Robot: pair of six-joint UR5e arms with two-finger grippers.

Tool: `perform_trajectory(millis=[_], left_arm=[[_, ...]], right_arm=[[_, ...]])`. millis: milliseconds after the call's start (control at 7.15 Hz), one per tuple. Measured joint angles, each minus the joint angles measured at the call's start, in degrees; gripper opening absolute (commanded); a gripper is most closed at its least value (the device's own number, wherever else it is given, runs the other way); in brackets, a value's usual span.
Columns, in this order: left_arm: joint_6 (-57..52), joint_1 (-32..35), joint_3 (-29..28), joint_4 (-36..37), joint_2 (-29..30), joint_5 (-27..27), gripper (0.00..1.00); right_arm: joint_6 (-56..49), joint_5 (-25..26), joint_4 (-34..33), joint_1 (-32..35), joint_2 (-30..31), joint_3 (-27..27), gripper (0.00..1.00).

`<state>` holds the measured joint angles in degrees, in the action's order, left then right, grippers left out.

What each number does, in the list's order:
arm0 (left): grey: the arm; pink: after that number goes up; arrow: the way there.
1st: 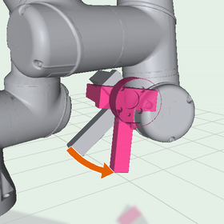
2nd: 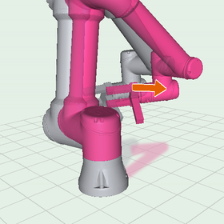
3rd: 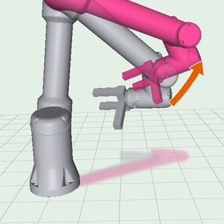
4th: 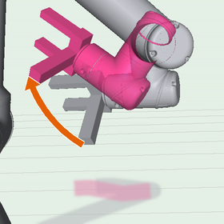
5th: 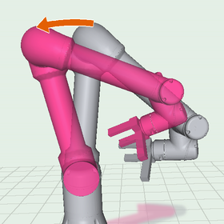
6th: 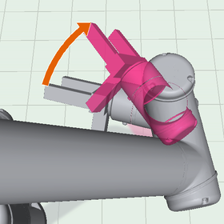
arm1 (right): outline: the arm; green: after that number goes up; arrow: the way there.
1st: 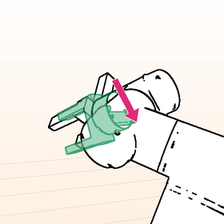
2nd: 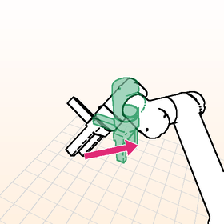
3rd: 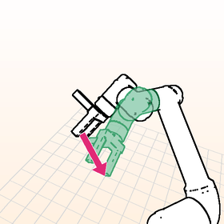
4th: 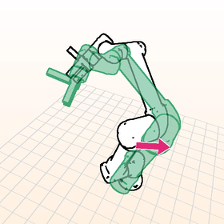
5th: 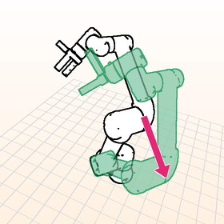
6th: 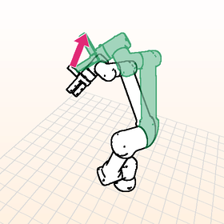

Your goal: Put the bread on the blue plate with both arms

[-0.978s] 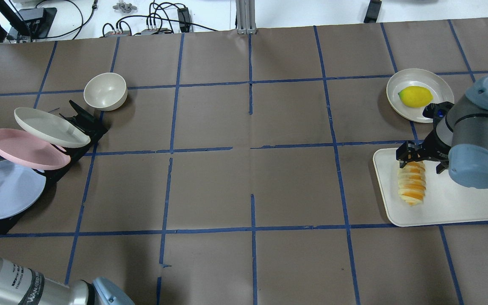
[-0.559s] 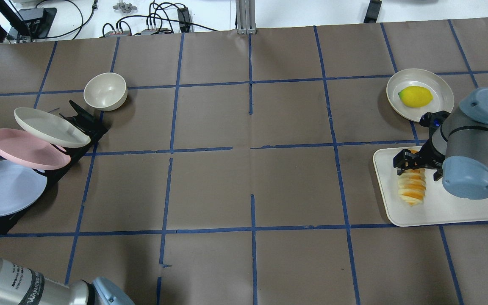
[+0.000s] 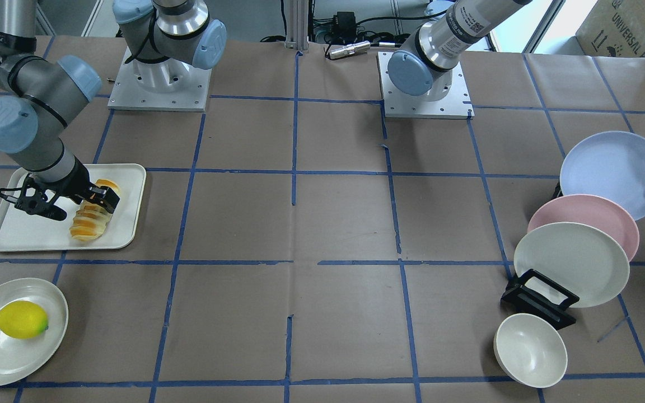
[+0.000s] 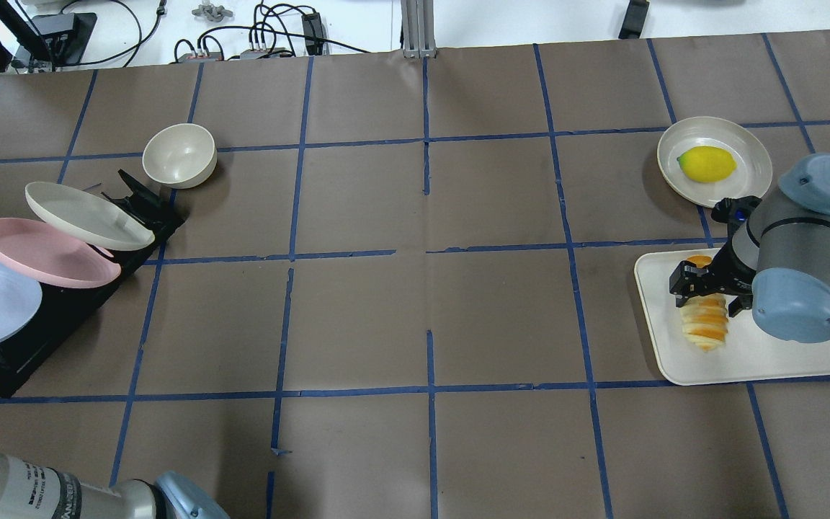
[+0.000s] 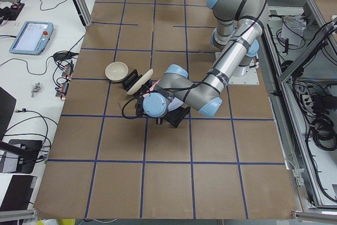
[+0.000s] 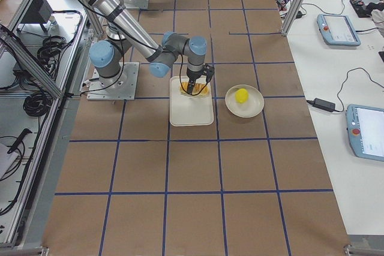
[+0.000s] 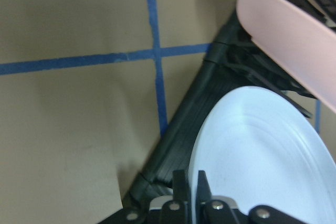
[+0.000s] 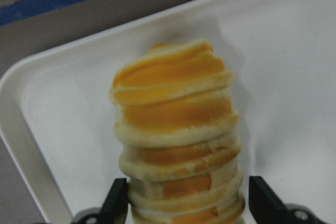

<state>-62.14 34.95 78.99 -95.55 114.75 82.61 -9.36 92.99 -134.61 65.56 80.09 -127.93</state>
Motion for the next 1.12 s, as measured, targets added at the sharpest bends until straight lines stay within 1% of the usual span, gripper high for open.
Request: perform_trajectory(millis=[140,280,559,699,839,978,1118], left_arm=[[0.0,-0.1,-0.4,-3.8,-2.9,0.4,0.0],[0.3,-0.1,-0.1,-7.0,-6.2,0.7,0.0],[5.5,1.5,1.7,-11.4,-11.6,-0.5,0.0],[9.3,4.4,3.5,-11.9,-13.4,-1.9,0.0],[14.4,8.7,5.6,-11.3,-14.8,-3.2,0.0],[20.6,13.7,7.5,-9.1,-15.3,-4.6,0.0],[26.9,19.2,9.4,-5.4,-15.3,-5.5,0.0]], right_arm=[[-0.7,0.0,-0.2,0.0,0.0,0.1,0.07],[-1.4,0.1,-0.4,0.0,0.1,0.1,0.07],[-1.9,0.1,-0.8,0.0,0.1,0.1,0.07],[-2.0,0.1,-0.8,0.0,0.2,0.2,0.07],[-2.2,0.0,-0.8,0.0,0.5,0.3,0.07],[-2.5,-0.1,-0.7,0.2,1.6,0.5,0.07],[-2.9,-0.3,-0.3,0.5,3.4,0.8,0.07]])
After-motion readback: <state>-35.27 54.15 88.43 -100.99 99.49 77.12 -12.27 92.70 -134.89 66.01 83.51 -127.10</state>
